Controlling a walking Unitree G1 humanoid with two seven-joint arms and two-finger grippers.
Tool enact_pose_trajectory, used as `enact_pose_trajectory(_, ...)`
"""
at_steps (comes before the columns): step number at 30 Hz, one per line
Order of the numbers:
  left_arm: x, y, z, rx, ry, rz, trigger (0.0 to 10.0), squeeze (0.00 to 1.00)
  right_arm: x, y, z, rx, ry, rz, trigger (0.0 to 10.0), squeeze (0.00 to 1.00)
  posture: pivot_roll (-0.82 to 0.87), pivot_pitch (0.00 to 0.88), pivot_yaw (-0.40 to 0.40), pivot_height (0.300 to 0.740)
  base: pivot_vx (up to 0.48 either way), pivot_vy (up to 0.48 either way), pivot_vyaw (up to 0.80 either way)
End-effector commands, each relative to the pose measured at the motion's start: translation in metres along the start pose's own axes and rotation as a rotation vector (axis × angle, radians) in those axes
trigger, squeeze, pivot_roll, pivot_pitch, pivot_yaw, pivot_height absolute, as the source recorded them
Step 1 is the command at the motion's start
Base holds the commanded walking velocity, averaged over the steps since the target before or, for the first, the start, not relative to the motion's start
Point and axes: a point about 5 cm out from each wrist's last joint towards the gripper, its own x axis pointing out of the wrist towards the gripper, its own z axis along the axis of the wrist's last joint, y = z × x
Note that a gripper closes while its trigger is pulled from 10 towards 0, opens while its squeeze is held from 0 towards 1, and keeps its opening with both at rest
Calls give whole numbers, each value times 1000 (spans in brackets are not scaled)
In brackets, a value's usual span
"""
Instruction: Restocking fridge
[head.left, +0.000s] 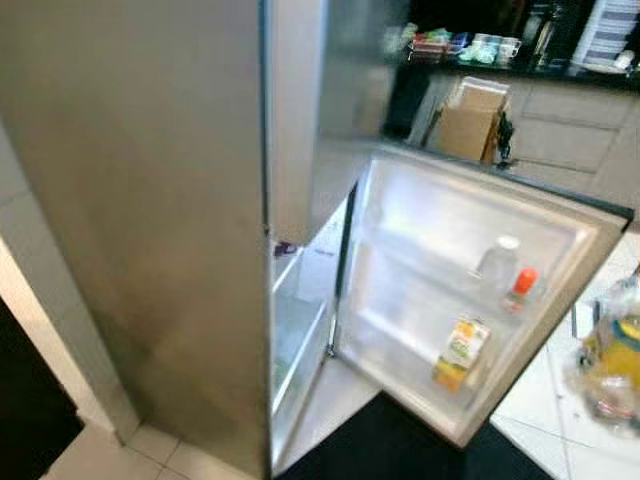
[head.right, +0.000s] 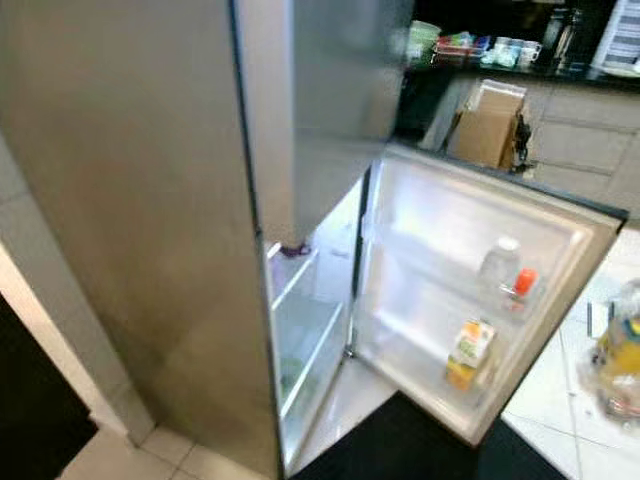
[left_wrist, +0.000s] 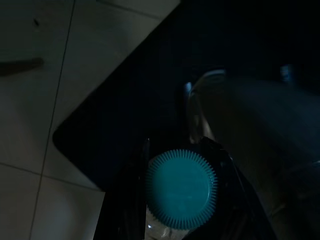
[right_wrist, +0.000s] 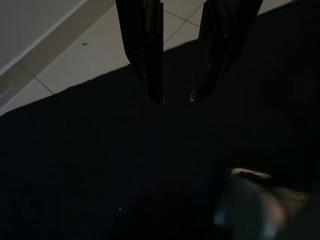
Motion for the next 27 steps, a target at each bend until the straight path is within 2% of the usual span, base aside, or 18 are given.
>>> enact_pose_trajectory(1, 4, -19, -2, 2, 8, -68, 10000, 0, 0, -3, 4, -4, -11, -6, 10000, 0, -73, 0, -24, 740, 0, -458, 0)
enact_pose_trajectory(16, 5, -21, 0, 3, 4, -72, 10000, 0, 0, -4, 6, -3, -19, -20, 10000, 0, -78, 0, -27, 740, 0, -458, 0)
enact_pose_trajectory(19, 5, -21, 2, 1, -1, -71, 10000, 0, 0, -6, 10, -12, -27, -20, 10000, 0, -78, 0, -28, 740, 0, -353, -800)
enact_pose_trajectory(27, 5, -19, 3, -9, -6, -51, 10000, 0, 0, -12, 23, 4, -79, -43, 10000, 0, -78, 0, -27, 740, 0, 0, -800)
